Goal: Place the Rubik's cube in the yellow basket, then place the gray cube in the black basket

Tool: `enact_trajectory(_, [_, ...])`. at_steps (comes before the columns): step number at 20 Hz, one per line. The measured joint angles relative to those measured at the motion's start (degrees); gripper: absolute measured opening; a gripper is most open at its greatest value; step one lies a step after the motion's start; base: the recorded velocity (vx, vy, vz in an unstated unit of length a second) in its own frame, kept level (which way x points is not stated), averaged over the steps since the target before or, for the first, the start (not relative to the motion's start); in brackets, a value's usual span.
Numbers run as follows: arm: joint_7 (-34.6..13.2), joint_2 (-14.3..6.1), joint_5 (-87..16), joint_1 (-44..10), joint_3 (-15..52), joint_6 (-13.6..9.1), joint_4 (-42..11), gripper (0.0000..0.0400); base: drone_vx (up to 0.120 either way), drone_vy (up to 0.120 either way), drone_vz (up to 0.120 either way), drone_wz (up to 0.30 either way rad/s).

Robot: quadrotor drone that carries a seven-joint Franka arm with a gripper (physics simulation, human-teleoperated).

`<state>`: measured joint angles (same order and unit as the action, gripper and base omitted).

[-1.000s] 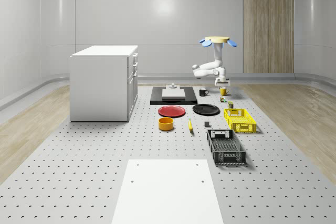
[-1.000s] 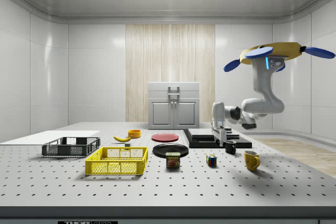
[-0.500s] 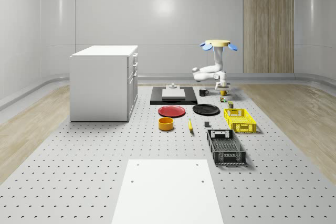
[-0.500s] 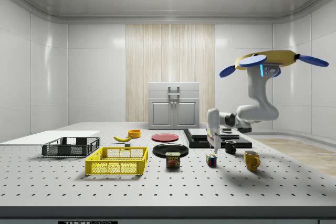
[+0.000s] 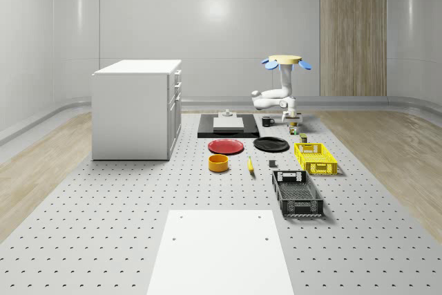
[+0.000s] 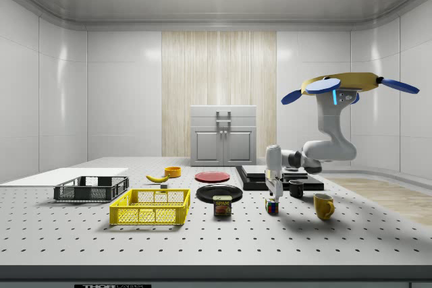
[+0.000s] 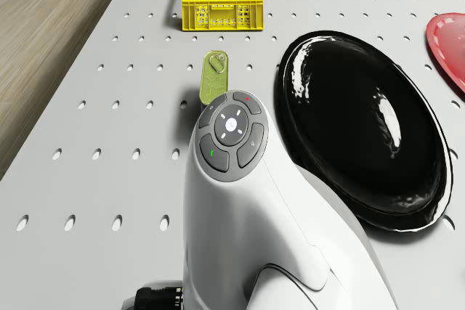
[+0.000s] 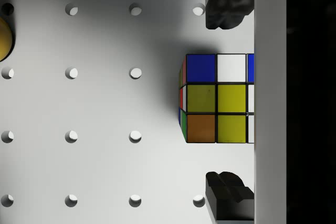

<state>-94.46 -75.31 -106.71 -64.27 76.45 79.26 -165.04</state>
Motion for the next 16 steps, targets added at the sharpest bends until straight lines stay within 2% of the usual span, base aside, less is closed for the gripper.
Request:
enact_trajectory(7, [0.2,-1.9,-2.7,-0.1,-3.3,2.9,0.7,0.0400,0.000,0.000,0.000,0.000])
enact_trajectory(16, [-0.2,-2.6,-3.5,-3.3,-4.0,4.7,3.7,0.0400,0.000,0.000,0.000,0.000])
